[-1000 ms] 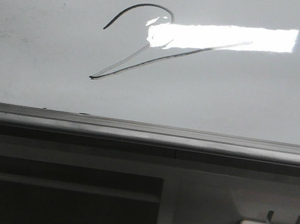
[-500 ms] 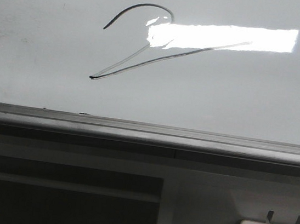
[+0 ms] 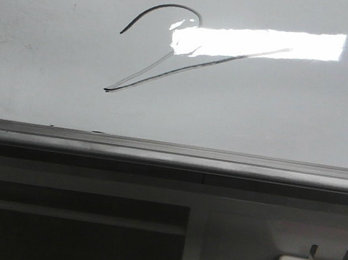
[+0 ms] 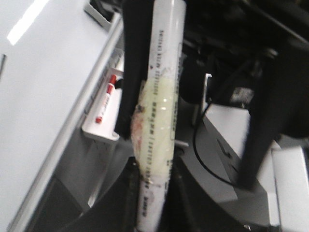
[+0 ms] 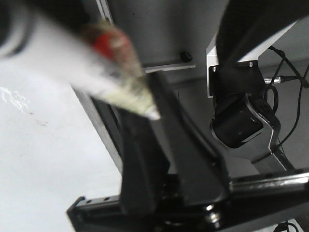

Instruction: Write number 2 on whiteboard

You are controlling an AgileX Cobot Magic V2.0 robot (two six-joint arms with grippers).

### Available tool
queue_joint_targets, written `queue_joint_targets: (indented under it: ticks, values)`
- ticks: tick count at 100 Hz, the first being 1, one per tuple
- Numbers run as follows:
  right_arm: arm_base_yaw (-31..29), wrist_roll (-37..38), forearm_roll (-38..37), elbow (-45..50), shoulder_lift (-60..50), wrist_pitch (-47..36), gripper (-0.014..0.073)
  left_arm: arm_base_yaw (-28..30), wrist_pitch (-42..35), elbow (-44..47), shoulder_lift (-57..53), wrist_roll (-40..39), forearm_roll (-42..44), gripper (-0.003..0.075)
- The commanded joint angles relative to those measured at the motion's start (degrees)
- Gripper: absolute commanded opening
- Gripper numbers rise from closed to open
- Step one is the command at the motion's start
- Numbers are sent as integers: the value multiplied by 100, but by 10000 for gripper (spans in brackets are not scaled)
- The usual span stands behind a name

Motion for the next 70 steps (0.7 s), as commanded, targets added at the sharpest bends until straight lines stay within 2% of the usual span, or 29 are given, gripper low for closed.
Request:
queue_joint_targets:
  ticks: [1, 25, 37, 44, 53, 58, 66, 70]
  values:
    - [-50, -73, 74, -183, -230, -369, 636, 18, -675, -194, -24, -109, -329, -20]
    - [-619, -73, 74, -147, -886, -399, 629, 217, -1705, -194, -24, -161, -306, -20]
    - [-1120, -52, 74, 26, -1254, -283, 626, 601, -2741, 67, -24, -428, -306, -20]
    - [-1393, 148, 74, 143, -1448, -167, 573, 928, -3535, 403, -24, -841, -306, -20]
    - [-1653, 368, 74, 261, -1633, 56, 384, 1339, -4749, 978, 19, -1194, -414, -20]
    - [-1730, 373, 74, 326, -1710, 187, 223, 1523, -5252, 1273, 90, -1204, -630, -20]
    - [-1752, 373, 74, 408, -1750, 325, -83, 1711, -6120, 1616, 302, -1204, -1233, -20]
    - [-1752, 388, 74, 435, -1750, 349, -68, 1735, -6405, 1722, 412, -1204, -1404, -20]
